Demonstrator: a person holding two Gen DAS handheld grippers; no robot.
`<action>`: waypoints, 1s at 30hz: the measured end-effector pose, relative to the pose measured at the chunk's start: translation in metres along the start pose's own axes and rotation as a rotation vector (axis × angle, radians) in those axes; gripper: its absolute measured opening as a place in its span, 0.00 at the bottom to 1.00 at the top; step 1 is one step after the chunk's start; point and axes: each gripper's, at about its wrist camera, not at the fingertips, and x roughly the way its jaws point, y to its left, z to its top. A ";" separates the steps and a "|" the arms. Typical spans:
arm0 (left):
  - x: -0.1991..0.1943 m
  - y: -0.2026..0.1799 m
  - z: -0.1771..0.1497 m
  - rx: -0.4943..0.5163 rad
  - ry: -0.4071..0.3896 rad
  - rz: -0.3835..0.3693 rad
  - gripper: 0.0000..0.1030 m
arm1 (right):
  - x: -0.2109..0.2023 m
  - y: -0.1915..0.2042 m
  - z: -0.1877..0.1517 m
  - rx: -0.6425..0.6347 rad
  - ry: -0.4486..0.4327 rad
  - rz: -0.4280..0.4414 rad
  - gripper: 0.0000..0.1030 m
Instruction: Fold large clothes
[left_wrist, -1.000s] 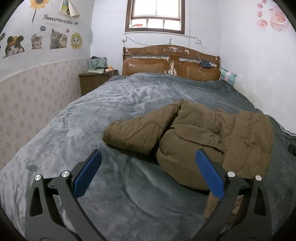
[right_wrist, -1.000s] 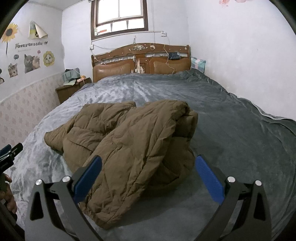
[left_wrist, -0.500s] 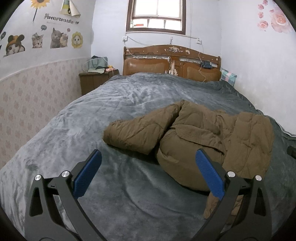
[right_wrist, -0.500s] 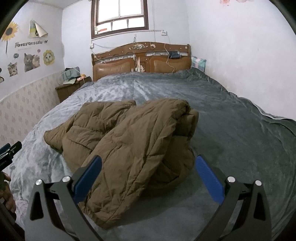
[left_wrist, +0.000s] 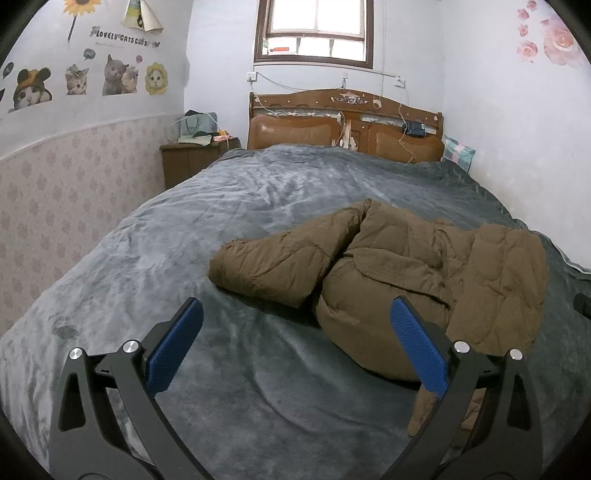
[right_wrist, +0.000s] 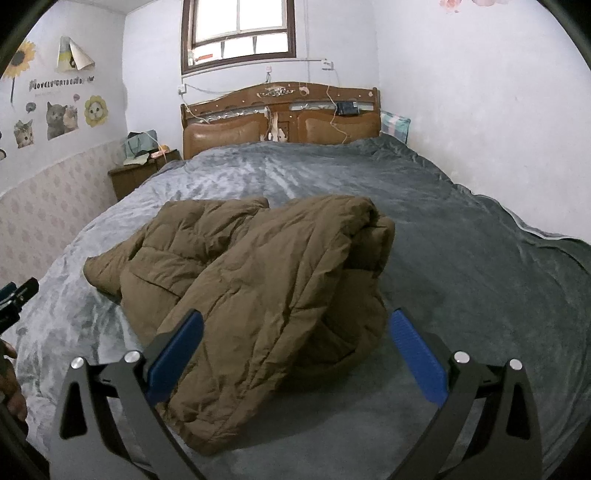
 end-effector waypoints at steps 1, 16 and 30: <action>0.000 0.000 0.000 -0.001 0.001 0.000 0.97 | 0.000 0.000 0.000 -0.001 0.000 0.000 0.98; 0.000 0.001 0.000 -0.003 0.000 0.000 0.97 | 0.004 0.001 -0.001 -0.015 0.006 -0.023 0.98; 0.007 0.001 0.000 0.012 0.043 0.009 0.97 | 0.009 -0.001 -0.002 -0.011 0.026 -0.028 0.98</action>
